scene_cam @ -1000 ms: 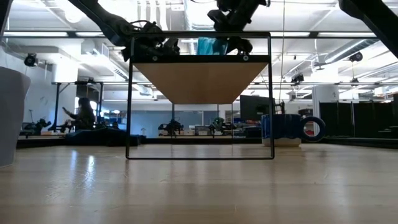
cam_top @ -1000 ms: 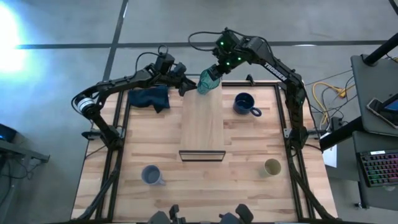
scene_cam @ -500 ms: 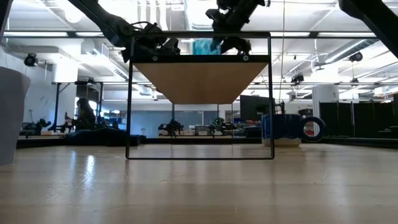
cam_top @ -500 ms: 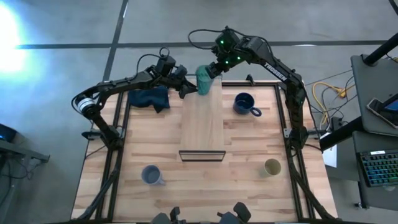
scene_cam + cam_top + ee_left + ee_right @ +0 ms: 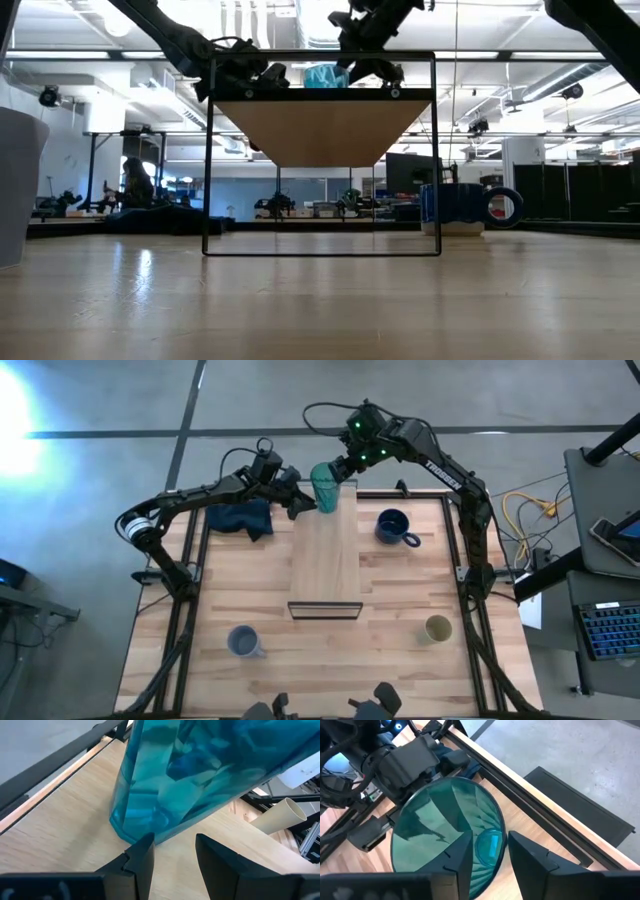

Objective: Stack small to large cups/mugs on shelf
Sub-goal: Put the light blue cup on the shelf, then put the light yellow cup on the shelf

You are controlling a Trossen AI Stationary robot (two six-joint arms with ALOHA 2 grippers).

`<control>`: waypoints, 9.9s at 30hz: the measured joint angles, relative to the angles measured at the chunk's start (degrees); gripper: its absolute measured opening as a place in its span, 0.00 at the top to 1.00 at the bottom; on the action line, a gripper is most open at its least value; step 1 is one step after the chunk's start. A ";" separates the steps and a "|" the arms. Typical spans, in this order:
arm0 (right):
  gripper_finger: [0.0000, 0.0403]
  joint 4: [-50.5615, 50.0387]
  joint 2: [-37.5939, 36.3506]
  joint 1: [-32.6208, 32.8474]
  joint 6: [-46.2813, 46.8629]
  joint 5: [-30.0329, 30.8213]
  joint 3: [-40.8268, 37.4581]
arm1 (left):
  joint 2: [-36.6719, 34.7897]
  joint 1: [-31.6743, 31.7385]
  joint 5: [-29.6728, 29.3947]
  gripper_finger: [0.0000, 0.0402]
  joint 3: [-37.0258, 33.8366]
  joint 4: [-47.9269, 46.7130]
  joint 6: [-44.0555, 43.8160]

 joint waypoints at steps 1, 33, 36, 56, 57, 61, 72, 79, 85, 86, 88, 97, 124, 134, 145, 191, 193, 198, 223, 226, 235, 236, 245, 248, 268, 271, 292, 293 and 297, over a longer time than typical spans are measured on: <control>0.69 -0.01 0.00 0.00 0.00 0.00 0.06 | 0.00 0.00 0.01 0.68 0.00 0.00 0.00; 0.65 -0.04 -6.65 -2.71 -4.58 0.02 0.82 | -10.23 0.13 -2.88 0.68 0.06 -13.20 2.57; 0.65 -2.75 -8.21 -2.39 -6.67 0.02 0.82 | -12.26 -0.09 -2.18 0.68 -0.07 -16.10 3.04; 0.64 -23.34 -15.62 0.46 -10.02 10.65 0.57 | -34.46 -1.46 -10.39 0.68 -7.36 -28.28 -6.62; 0.64 -23.12 -15.83 0.44 -9.82 10.66 0.42 | -35.61 -1.58 -10.30 0.68 -8.69 -28.74 -7.92; 0.64 -23.05 -17.57 0.44 -6.99 10.66 0.03 | -40.65 -2.59 -10.23 0.68 -13.46 -28.89 -13.09; 0.64 -23.08 -27.86 0.85 1.76 10.50 -13.96 | -48.86 -3.87 -10.08 0.68 -20.39 -26.66 -16.89; 0.64 -23.12 -37.41 3.15 8.28 9.03 -29.00 | -47.95 -3.87 -7.48 0.68 -21.59 -25.92 -18.14; 0.64 -23.17 -46.78 6.83 14.19 8.77 -39.54 | -45.84 -3.85 -6.82 0.68 -21.44 -25.36 -16.69; 0.64 -23.11 -48.42 7.74 14.78 8.48 -41.18 | -45.56 -3.85 -6.60 0.68 -21.44 -25.20 -16.65; 0.64 -23.18 -51.39 9.82 16.15 7.43 -44.39 | -44.81 -3.85 -5.78 0.68 -21.44 -25.20 -16.30; 0.64 -23.12 -62.69 23.78 29.59 5.56 -57.11 | -43.62 -3.85 -4.99 0.68 -21.33 -23.22 -15.09; 0.60 -15.84 -55.23 79.18 74.24 11.43 -72.70 | -43.68 -3.85 -5.62 0.68 -21.35 -21.95 -15.65; 0.55 -4.19 -55.19 79.56 76.13 15.82 -80.35 | -42.32 -3.85 -5.64 0.68 -21.38 -21.97 -15.69; 0.56 -5.54 -55.52 79.54 78.66 16.57 -80.72 | -42.34 -3.85 -5.61 0.68 -21.42 -21.97 -15.64; 0.98 -3.85 -50.89 71.62 68.02 18.26 -77.25 | -42.23 -3.85 -6.27 0.68 -21.52 -21.94 -18.78; 0.98 -7.38 -50.98 67.35 62.01 18.27 -72.66 | -42.23 -3.85 -6.27 0.68 -21.59 -21.97 -18.78; 0.98 -16.50 -48.26 55.53 46.18 18.17 -60.25 | -42.23 -3.85 -6.27 0.68 -21.62 -21.97 -18.73; 0.98 -23.01 -10.34 23.71 4.47 16.57 -2.47 | -42.21 -4.04 -7.34 0.68 -21.62 -21.97 -18.60; 0.98 -22.23 -6.13 22.39 2.49 16.11 0.84 | -42.21 -4.04 -7.37 0.68 -21.62 -21.95 -18.60; 0.98 -19.32 -1.11 20.03 0.60 15.02 0.86 | -42.00 -4.15 -7.87 0.68 -21.62 -21.01 -18.70; 0.98 -18.99 -1.21 20.09 0.61 14.73 0.81 | -41.90 -4.15 -7.95 0.68 -21.62 -20.30 -19.00; 0.98 -15.33 -1.09 18.56 2.09 17.89 0.82 | -37.76 -5.46 -6.35 0.68 -21.62 -7.62 -23.13; 0.98 -15.53 -0.98 17.68 3.08 17.49 0.76 | -35.34 -6.97 -4.73 0.68 -21.52 -3.98 -23.22; 0.98 -16.59 -0.18 15.32 4.46 12.20 0.60 | -21.40 -9.77 -7.17 0.68 -17.65 8.32 -24.63; 0.98 -16.59 0.13 15.43 4.32 11.98 0.58 | -19.59 -9.90 -7.19 0.68 -16.51 8.28 -24.68; 0.98 -14.76 0.07 14.53 4.28 13.09 0.58 | -16.49 -10.60 -7.51 0.68 -15.59 9.09 -24.30; 0.98 -14.68 0.07 14.53 4.30 13.09 0.58 | -16.35 -10.62 -7.63 0.68 -15.67 9.07 -24.28; 0.96 -14.48 0.07 14.53 4.52 12.67 0.58 | -14.76 -11.36 -7.77 0.68 -15.70 9.12 -24.24</control>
